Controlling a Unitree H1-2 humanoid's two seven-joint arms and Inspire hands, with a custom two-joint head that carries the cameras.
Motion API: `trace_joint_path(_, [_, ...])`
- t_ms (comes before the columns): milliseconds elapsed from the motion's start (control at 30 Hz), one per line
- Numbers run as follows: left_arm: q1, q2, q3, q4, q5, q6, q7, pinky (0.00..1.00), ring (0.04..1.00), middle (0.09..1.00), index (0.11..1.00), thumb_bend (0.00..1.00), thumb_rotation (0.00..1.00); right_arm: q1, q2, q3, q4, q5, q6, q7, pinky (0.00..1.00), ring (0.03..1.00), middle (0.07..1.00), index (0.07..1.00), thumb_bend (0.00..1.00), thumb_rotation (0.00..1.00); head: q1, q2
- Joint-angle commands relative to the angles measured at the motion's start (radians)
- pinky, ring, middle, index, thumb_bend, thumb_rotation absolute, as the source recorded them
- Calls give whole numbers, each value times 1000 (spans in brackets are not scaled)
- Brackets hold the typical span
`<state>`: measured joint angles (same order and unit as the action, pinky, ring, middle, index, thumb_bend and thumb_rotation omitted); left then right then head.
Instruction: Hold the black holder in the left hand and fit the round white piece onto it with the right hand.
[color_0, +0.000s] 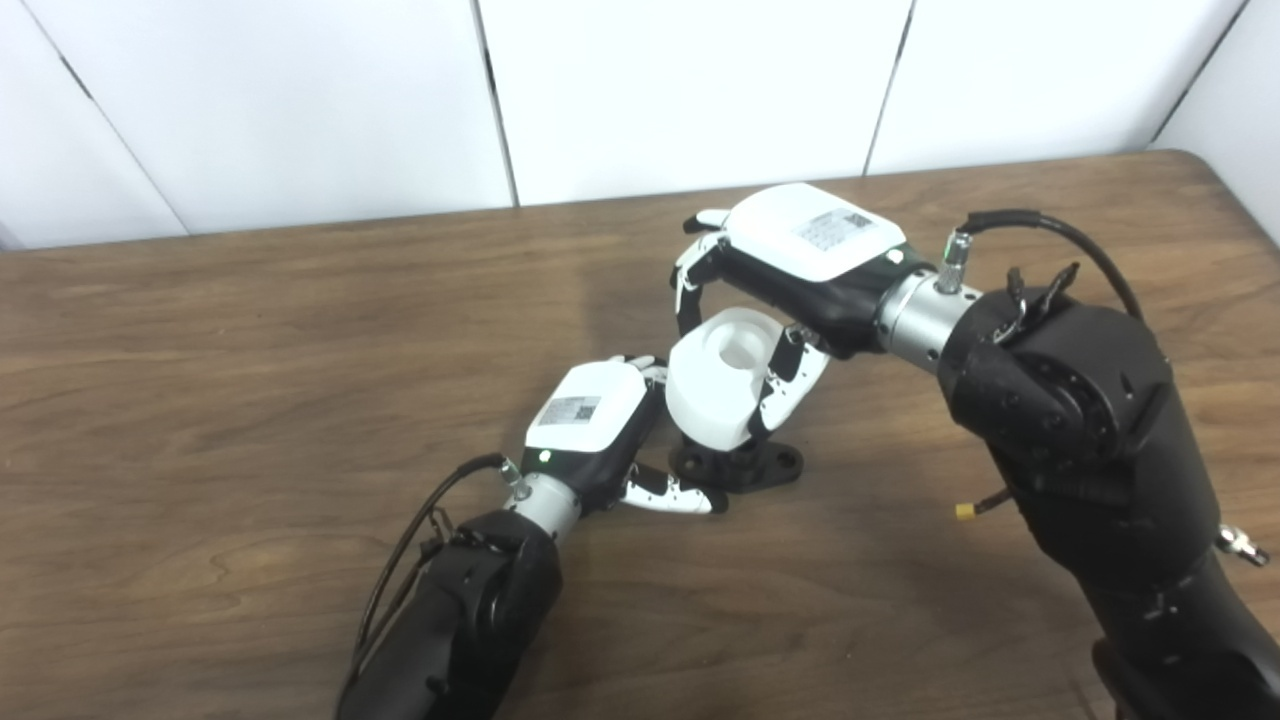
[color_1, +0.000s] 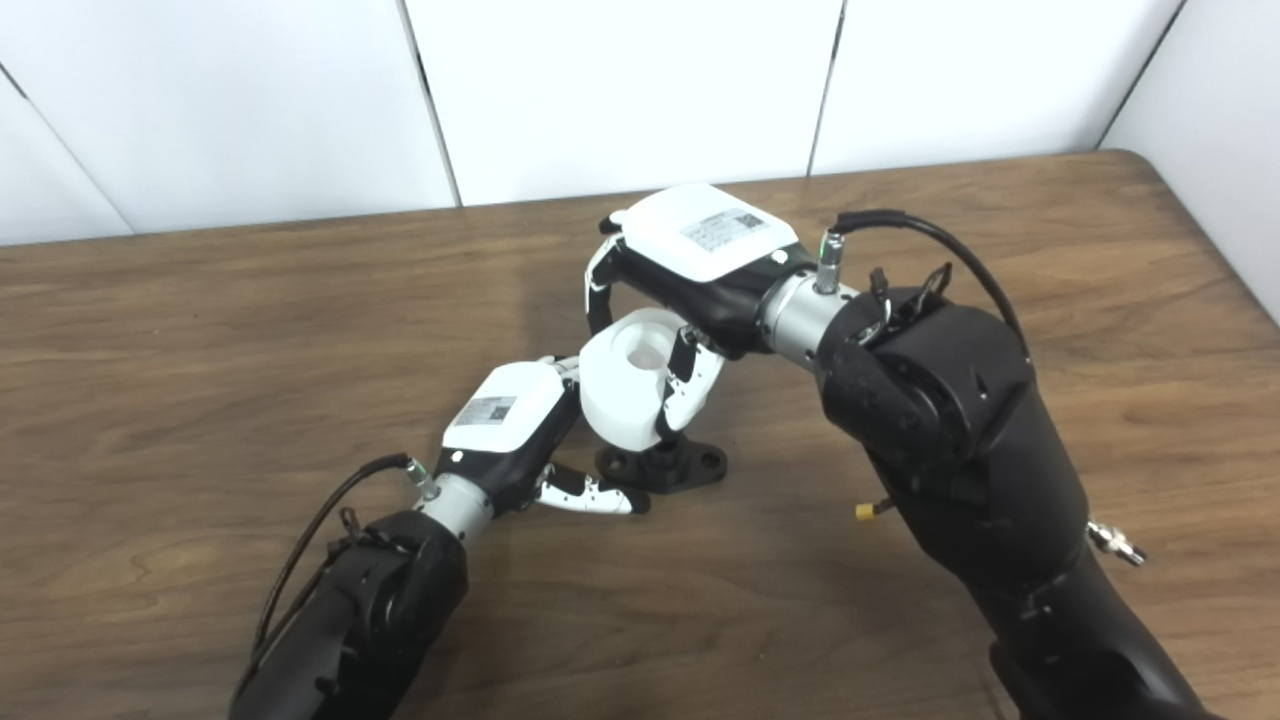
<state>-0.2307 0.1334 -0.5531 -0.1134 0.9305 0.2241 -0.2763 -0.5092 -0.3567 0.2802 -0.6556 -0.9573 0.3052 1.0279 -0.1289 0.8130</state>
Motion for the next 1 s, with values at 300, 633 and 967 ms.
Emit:
trace_joint_path(300, [8, 21, -5, -6, 19, 20, -55, 941, 911, 813, 485, 524, 57, -30, -26, -22, -28, -9, -11, 22, 753, 922, 774, 482, 524, 131, -3, 4])
trace_joint_path(633, [10, 25, 0, -8, 15, 11, -47, 931, 905, 809, 485, 524, 56, -18, -42, -27, -29, -9, -9, 50, 760, 929, 779, 483, 523, 130, -5, 10])
trace_joint_path(967, [9, 29, 0, -10, 12, 10, -51, 932, 905, 809, 486, 523, 56, -2, -21, -24, -27, -32, -6, 45, 775, 933, 782, 483, 523, 130, -7, 13])
